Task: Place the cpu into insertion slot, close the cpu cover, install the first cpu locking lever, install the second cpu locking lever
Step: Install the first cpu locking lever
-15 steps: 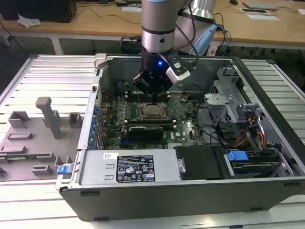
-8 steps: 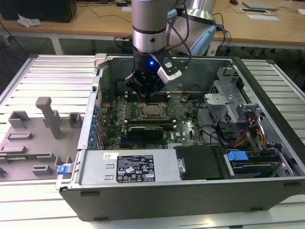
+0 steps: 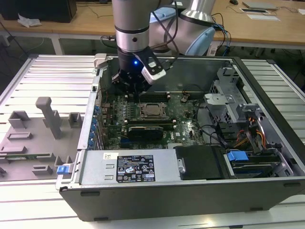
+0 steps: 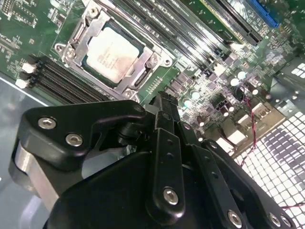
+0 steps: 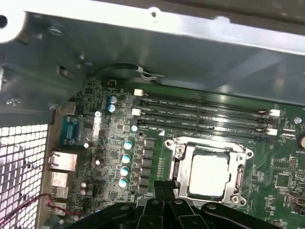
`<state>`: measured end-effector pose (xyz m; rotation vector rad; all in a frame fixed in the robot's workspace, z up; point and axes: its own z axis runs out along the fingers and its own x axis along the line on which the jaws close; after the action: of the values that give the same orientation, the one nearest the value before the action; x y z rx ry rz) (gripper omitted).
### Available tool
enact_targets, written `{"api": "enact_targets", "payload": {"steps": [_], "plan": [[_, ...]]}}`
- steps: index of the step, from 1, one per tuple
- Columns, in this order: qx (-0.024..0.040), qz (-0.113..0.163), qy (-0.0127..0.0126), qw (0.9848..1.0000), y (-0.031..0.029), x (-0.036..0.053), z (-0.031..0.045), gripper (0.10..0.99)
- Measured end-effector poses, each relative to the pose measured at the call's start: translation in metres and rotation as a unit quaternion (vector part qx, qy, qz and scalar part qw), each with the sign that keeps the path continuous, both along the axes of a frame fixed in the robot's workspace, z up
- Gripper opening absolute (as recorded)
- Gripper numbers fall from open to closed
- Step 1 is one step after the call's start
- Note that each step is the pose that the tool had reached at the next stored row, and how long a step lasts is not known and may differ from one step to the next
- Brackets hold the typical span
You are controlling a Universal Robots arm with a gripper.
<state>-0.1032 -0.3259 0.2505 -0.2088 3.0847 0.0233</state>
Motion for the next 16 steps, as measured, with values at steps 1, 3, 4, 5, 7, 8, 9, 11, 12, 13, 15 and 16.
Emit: {"api": "enact_targets", "payload": {"steps": [1, 3, 4, 5, 7, 8, 9, 11, 12, 13, 15, 16], "plan": [[0.0056, 0.0, -0.0039, 1.0, 0.0, -0.0017, 0.0, 0.106], [0.0132, 0.0, -0.0103, 0.9999, 0.0, -0.0051, 0.0, 0.106], [0.0187, 0.0, -0.0146, 0.9997, 0.0, -0.0084, 0.0, 0.106], [0.0223, 0.0, -0.0168, 0.9996, 0.0, -0.0102, 0.0, 0.106], [0.0259, 0.0, -0.0184, 0.9995, 0.0, -0.0115, 0.0, 0.106], [0.0259, 0.0, -0.0184, 0.9995, 0.0, -0.0115, 0.0, 0.106], [0.026, 0.0, -0.0185, 0.9995, 0.0, -0.0115, 0.0, 0.106], [0.029, 0.0, -0.0061, 0.9996, -0.0001, -0.011, -0.0003, 0.106], [0.0295, -0.001, -0.0047, 0.9996, -0.0001, -0.011, -0.0002, 0.106], [0.0296, -0.001, -0.0047, 0.9996, -0.0001, -0.011, -0.0003, 0.106], [0.0365, 0.0, -0.006, 0.9993, -0.0001, -0.0109, -0.0003, 0.106], [0.0427, 0.0, -0.0067, 0.9991, -0.0001, -0.0109, -0.0003, 0.106]]}}
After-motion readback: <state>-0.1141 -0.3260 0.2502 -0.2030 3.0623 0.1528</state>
